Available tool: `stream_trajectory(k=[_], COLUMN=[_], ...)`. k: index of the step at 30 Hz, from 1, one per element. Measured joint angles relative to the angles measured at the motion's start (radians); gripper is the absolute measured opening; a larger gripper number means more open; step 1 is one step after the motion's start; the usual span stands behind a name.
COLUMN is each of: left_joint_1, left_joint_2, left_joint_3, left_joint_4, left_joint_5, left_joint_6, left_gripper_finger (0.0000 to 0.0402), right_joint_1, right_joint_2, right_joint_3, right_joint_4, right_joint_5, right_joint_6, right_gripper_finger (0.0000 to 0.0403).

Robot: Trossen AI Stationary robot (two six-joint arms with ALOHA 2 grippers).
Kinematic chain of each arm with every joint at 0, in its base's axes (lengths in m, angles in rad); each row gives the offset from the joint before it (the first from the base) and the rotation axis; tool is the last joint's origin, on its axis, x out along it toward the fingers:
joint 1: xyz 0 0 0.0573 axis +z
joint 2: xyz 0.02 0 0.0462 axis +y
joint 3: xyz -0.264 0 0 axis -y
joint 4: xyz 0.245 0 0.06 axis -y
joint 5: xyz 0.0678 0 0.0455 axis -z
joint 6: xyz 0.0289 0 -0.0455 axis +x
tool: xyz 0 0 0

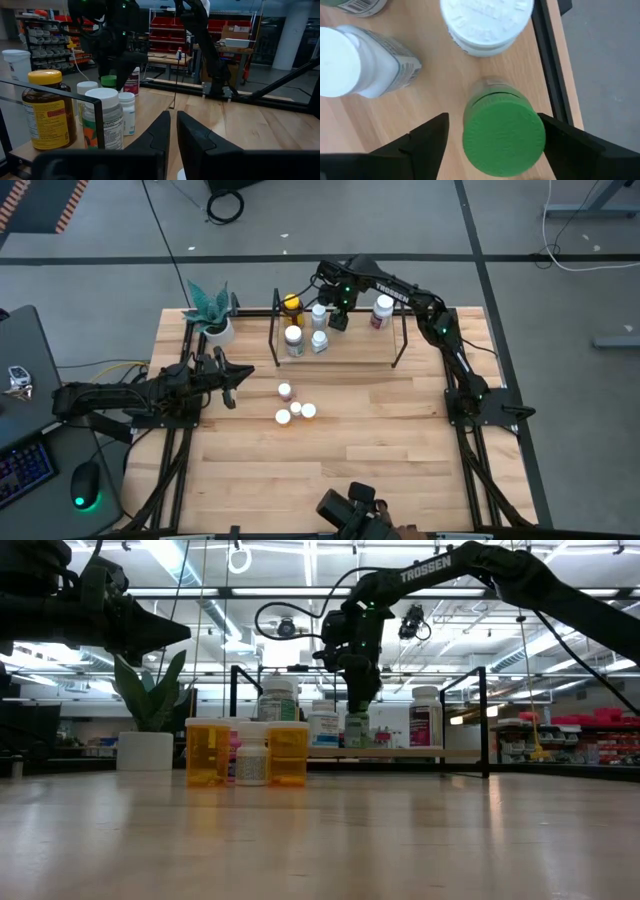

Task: Pick and place medicine bottles onto shelf by color
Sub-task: Put the green medicine bottle on the shelf, then put the pink medicine bottle on the shelf

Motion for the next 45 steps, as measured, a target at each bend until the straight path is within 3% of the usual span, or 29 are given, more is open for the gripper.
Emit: stream_trajectory(k=[14, 27, 32, 45], left_joint_1=[0.0, 0.0, 0.0, 0.0], left_joint_2=[0.0, 0.0, 0.0, 0.0], left_joint_3=[0.0, 0.0, 0.0, 0.0], left_joint_4=[0.0, 0.0, 0.0, 0.0], left_joint_5=[0.0, 0.0, 0.0, 0.0], left_joint_6=[0.0, 0.0, 0.0, 0.0], left_gripper_finger=[0.0032, 0.0035, 0.003, 0.0038], right_joint_1=[0.023, 0.042, 0.075, 0.272], right_joint_2=[-0.01, -0.075, -0.132, -0.256], right_joint_3=[0.04, 0.041, 0.041, 0.041], right_joint_4=[-0.026, -0.061, -0.103, 0.0], right_joint_5=[0.032, 0.095, 0.164, 0.158], right_joint_6=[0.028, 0.081, 0.136, 0.176], right_gripper_finger=[0.0314, 0.0349, 0.0348, 0.0347])
